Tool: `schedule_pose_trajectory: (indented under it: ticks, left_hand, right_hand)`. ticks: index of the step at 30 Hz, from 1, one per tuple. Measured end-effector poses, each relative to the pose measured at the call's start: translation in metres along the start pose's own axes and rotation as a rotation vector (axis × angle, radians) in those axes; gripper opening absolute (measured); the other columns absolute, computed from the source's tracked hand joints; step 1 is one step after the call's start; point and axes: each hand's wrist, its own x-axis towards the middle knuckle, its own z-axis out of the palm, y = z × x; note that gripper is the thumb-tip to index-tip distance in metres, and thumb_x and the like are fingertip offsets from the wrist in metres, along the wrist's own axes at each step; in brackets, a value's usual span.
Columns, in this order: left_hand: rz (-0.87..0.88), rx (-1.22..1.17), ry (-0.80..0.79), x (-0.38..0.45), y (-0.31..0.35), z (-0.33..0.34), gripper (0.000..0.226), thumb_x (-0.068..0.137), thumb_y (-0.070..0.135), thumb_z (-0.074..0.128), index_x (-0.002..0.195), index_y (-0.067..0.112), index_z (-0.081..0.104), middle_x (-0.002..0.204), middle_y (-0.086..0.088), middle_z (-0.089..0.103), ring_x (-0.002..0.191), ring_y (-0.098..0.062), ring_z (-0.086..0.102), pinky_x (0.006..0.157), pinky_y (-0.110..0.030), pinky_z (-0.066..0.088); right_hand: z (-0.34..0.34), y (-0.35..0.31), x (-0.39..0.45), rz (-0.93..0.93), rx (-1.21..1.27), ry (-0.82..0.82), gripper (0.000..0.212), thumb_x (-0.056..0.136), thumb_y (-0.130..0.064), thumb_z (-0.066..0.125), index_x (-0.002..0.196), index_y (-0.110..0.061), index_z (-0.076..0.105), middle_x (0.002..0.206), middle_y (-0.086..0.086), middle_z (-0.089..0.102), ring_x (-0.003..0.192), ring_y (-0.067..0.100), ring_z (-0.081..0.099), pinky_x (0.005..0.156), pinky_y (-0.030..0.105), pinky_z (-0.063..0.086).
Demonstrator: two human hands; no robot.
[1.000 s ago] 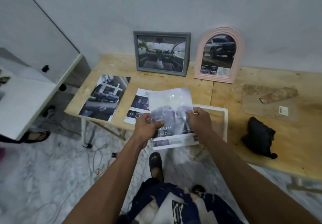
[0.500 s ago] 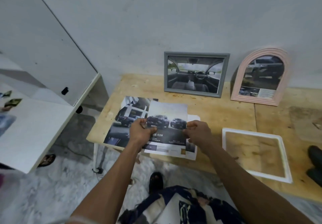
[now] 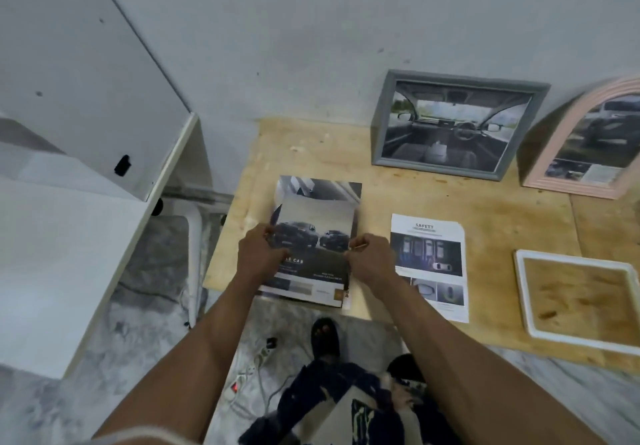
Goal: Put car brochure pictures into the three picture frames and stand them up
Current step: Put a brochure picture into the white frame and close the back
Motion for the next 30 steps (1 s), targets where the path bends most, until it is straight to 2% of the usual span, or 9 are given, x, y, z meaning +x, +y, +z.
schedule_pose_trajectory:
  ticks: [6, 9, 14, 18, 20, 23, 26, 30]
  left_hand:
    - [-0.003, 0.039, -0.066, 0.029, -0.015, 0.006, 0.046, 0.076, 0.018, 0.080, 0.118, 0.009, 0.063, 0.108, -0.013, 0.070, 0.097, -0.031, 0.067, 0.085, -0.043, 0.056]
    - [-0.034, 0.068, -0.103, 0.040, -0.020, 0.013, 0.051, 0.073, 0.021, 0.083, 0.118, 0.013, 0.062, 0.110, -0.010, 0.068, 0.098, -0.030, 0.066, 0.085, -0.046, 0.057]
    - [-0.051, 0.145, -0.123, 0.047, -0.022, 0.023, 0.046, 0.078, 0.028, 0.077, 0.119, 0.014, 0.061, 0.111, -0.008, 0.065, 0.098, -0.029, 0.064, 0.081, -0.042, 0.055]
    - [-0.062, 0.167, -0.111, 0.048, -0.022, 0.025, 0.041, 0.082, 0.034, 0.072, 0.118, 0.018, 0.058, 0.112, -0.007, 0.062, 0.098, -0.030, 0.064, 0.083, -0.048, 0.056]
    - [-0.069, 0.176, -0.116, 0.046, -0.022, 0.027, 0.044, 0.081, 0.033, 0.071, 0.120, 0.019, 0.056, 0.114, -0.006, 0.060, 0.100, -0.030, 0.062, 0.085, -0.050, 0.055]
    - [-0.075, 0.196, -0.106, 0.044, -0.021, 0.027, 0.048, 0.079, 0.033, 0.071, 0.121, 0.018, 0.054, 0.114, -0.007, 0.058, 0.101, -0.031, 0.061, 0.084, -0.052, 0.055]
    - [-0.055, 0.206, -0.102, 0.041, -0.016, 0.029, 0.056, 0.077, 0.033, 0.073, 0.126, 0.015, 0.051, 0.119, -0.009, 0.054, 0.106, -0.031, 0.058, 0.087, -0.051, 0.055]
    - [0.040, 0.138, -0.101, 0.034, 0.005, 0.045, 0.054, 0.083, 0.033, 0.075, 0.127, 0.013, 0.052, 0.123, -0.012, 0.056, 0.113, -0.031, 0.058, 0.092, -0.046, 0.053]
  right_hand:
    - [0.021, -0.007, 0.027, 0.130, -0.015, 0.067, 0.022, 0.078, 0.001, 0.071, 0.076, -0.020, 0.067, 0.088, 0.004, 0.072, 0.081, 0.023, 0.069, 0.077, 0.035, 0.060]
    - [0.030, -0.003, 0.037, 0.195, 0.017, 0.065, 0.024, 0.074, 0.007, 0.071, 0.085, -0.014, 0.072, 0.089, 0.004, 0.071, 0.082, 0.022, 0.069, 0.076, 0.036, 0.061]
    - [0.036, 0.003, 0.044, 0.215, -0.001, 0.049, 0.026, 0.078, 0.007, 0.069, 0.095, -0.012, 0.071, 0.088, 0.000, 0.067, 0.083, 0.021, 0.067, 0.074, 0.038, 0.061]
    - [0.039, 0.005, 0.045, 0.210, -0.028, 0.041, 0.028, 0.079, 0.005, 0.070, 0.101, -0.012, 0.071, 0.093, 0.003, 0.068, 0.085, 0.022, 0.068, 0.074, 0.038, 0.061]
    - [0.039, 0.006, 0.046, 0.209, -0.035, 0.037, 0.027, 0.080, 0.006, 0.068, 0.101, -0.011, 0.070, 0.095, 0.004, 0.068, 0.087, 0.022, 0.067, 0.079, 0.034, 0.060]
    - [0.036, 0.007, 0.046, 0.202, -0.008, 0.049, 0.021, 0.084, -0.001, 0.065, 0.103, -0.011, 0.069, 0.098, 0.004, 0.067, 0.091, 0.020, 0.063, 0.087, 0.032, 0.055]
    - [0.020, 0.010, 0.040, 0.150, -0.122, 0.050, 0.024, 0.088, -0.016, 0.062, 0.112, -0.017, 0.066, 0.099, 0.002, 0.064, 0.088, 0.014, 0.054, 0.088, 0.031, 0.050]
    - [-0.014, 0.016, 0.029, 0.148, -0.090, 0.067, 0.026, 0.088, -0.015, 0.063, 0.114, -0.015, 0.065, 0.103, 0.003, 0.063, 0.092, 0.017, 0.056, 0.090, 0.028, 0.048]
